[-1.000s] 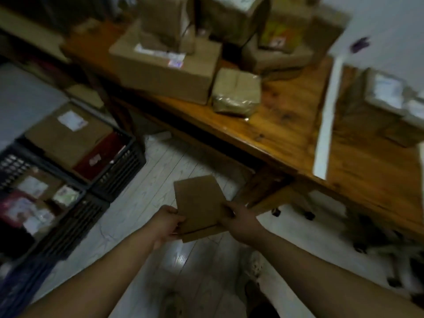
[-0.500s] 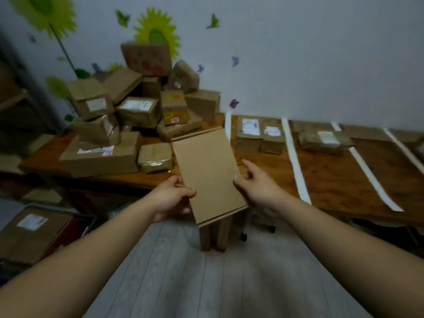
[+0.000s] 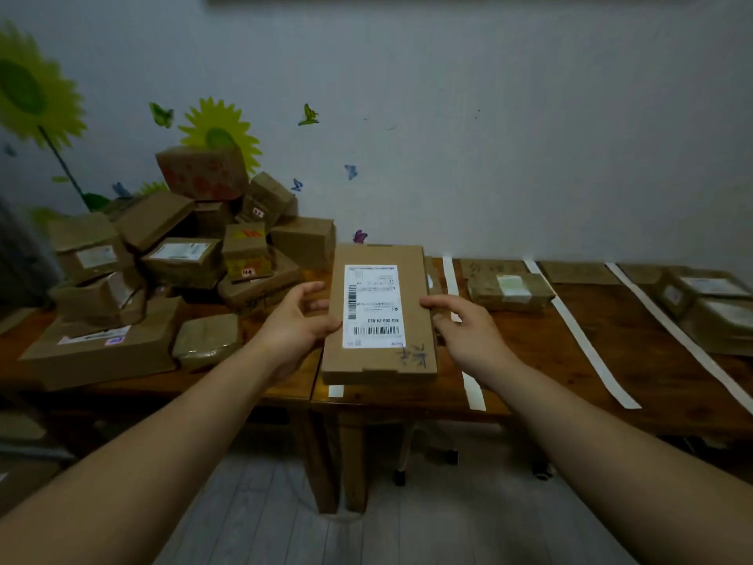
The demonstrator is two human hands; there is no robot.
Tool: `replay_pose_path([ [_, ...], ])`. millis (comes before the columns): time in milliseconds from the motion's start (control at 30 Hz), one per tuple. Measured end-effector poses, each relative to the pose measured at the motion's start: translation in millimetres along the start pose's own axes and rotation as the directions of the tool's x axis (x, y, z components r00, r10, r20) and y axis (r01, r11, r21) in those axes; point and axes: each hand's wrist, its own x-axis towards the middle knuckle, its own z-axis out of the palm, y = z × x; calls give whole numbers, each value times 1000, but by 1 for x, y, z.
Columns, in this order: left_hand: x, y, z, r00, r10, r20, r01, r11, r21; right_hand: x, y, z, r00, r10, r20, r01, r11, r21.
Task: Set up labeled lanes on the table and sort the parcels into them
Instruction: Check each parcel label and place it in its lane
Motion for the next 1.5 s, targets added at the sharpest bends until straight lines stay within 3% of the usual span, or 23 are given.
replay_pose_path([
  [533, 162, 21, -27, 967, 77, 242, -49, 991, -121, 124, -19, 31, 968, 43, -248, -20, 996, 92],
  [667, 190, 25, -20, 938, 48, 342, -44, 999, -21, 151, -15, 19, 977, 112, -182, -75, 977, 198],
  [800, 208, 23, -14, 916, -70, 395, 1, 985, 173, 170, -7, 7, 959, 154, -240, -82, 955, 284],
  [933, 222, 38, -8, 904, -139, 405, -2, 945, 328, 181, -3, -20, 959, 123, -254, -95, 988, 120],
  [1033, 228, 52, 12, 942, -61, 330, -48, 948, 313, 192, 8, -49, 969, 200, -147, -195, 980, 51],
  [1133, 233, 55, 39, 986, -24, 166, 8, 996, 92, 202, 24, -72, 942, 309, -130, -244, 897, 368],
  [1233, 227, 52, 67, 959, -110, 261, 86, 991, 103, 211, 34, -86, 935, 345, -79, -246, 794, 555],
  [1333, 228, 57, 83, 973, -53, 227, 56, 998, -7, 220, 44, -100, 947, 308, -88, -239, 862, 446],
  [1400, 232, 65, 87, 976, -11, 217, 9, 1000, 9, 223, 45, -112, 966, 243, -90, -195, 909, 368],
  [1500, 233, 70, 92, 987, 48, 150, -52, 998, 22, 223, 47, -120, 979, 195, 63, -204, 950, 237],
])
